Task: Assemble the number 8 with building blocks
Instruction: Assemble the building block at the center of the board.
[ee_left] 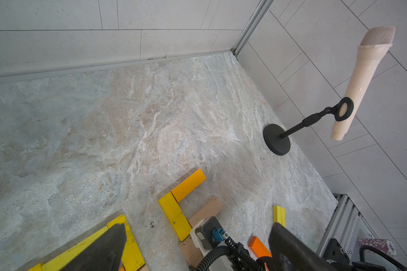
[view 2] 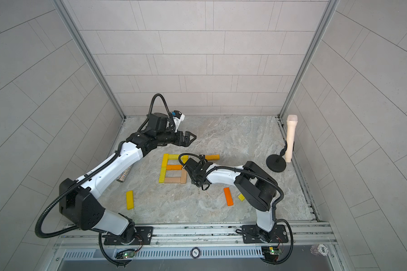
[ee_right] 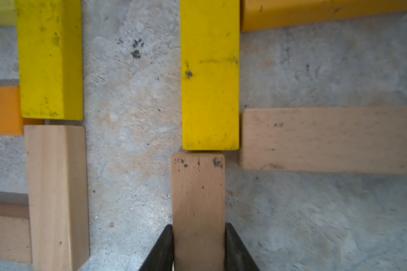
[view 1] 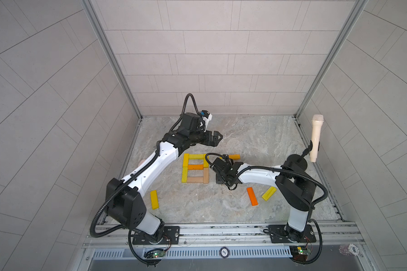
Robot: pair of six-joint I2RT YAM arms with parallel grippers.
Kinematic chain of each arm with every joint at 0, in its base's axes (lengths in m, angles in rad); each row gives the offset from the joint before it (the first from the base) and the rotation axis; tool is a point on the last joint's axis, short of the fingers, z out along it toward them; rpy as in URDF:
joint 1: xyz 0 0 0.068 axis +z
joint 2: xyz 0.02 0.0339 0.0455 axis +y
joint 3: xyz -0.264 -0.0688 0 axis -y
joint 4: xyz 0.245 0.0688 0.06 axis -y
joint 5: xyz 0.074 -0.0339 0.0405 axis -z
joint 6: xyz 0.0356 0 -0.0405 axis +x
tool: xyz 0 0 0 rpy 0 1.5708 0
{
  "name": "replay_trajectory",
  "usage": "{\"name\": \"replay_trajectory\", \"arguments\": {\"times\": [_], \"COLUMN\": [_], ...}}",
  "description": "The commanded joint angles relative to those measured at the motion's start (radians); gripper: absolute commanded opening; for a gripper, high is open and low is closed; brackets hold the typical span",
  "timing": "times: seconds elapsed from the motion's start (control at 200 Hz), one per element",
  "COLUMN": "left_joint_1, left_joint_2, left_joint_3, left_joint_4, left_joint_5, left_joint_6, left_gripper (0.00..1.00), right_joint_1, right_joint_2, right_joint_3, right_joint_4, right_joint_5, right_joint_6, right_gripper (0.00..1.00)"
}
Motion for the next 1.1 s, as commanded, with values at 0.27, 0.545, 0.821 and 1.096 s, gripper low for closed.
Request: {"name": "replay_trajectory", "arguments": {"times": [0.27,0.545,0.821,1.096], "left_joint_1": [0.006,0.006,0.006,0.006], "left_joint_2": [-0.035,-0.036,-0.038,-0.038], "left_joint_3": [-0.002,-0.002,-0.004,-0.004], "left_joint_4": [0.019,0.019,0.020,0.021], "left_joint_5": [0.010,0.011,0.012,0.011], "left_joint_6": [-0.005,-0.005,-0.005,-0.004], "left_gripper": [1.00,1.00,1.00,1.00], "right_joint_1": [-0.015,-0.019,-0.022,-0.023], "right_joint_2": [0.017,0.018,0.025,0.028], "right_joint_3": [-0.030,-0.035,-0.033,-0.034], "right_joint_4": [-0.048,-0.043,-0.041,-0.044], "right_joint_5": [0.037,0.039,0.039,0.050], "right_joint_6": [0.039,0.047,0.048,0.047], "right_gripper": [0.38,0.38,0.38,0.38]}}
